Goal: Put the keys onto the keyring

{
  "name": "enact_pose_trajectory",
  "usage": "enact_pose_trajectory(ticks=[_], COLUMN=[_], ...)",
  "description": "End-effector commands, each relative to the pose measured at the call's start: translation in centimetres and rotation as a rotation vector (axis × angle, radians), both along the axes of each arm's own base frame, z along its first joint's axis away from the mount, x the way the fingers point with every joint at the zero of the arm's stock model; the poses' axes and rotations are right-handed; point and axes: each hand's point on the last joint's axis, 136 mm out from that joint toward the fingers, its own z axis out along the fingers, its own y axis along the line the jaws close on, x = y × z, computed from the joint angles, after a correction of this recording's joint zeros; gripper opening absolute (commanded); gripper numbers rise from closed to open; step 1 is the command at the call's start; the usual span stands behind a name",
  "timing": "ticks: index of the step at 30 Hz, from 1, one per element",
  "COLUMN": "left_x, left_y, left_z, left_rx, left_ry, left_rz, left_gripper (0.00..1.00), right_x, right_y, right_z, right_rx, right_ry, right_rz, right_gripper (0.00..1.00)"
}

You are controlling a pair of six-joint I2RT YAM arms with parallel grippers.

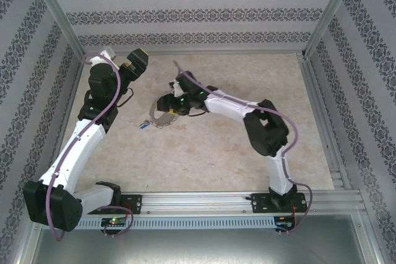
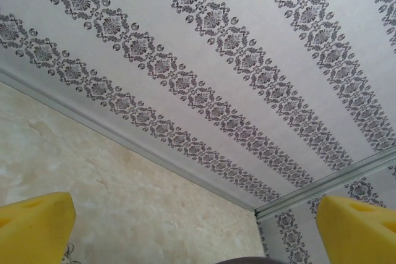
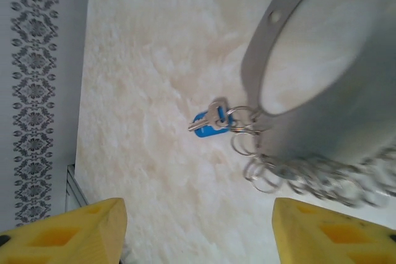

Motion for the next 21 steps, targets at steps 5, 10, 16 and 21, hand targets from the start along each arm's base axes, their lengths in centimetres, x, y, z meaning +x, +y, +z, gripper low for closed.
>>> enact_pose_trajectory(ticks=[5,10,16,21], left_x=[0.0,0.5,0.9,0.7], left_y=[0.6,2.0,4.2,4.5], left_z=[1.6,0.0,-2.2,-4.9], left_rx=[0.178,0.351,0.562,0.711], left_ry=[-0.002,0.048,0.057,-0.006], left_rz=[-0.005,0.049,0.151,0.166], left_gripper=[1.0,1.0,1.0,1.0], right_x=[3.3,4.9,6.4,5.8], right_y=[-10.5,-19.6,-32.8,-40.5], right_z=[5.5,8.7,10.6,10.9], right_rx=[-0.015,-0.086,-0.287,-0.458], right_ry=[-0.201,-0.35,-0.498,-0.672], right_rz=[-0.136,-0.286,-0.61,-0.782], right_gripper=[0.77,0.97,0.98,0.98])
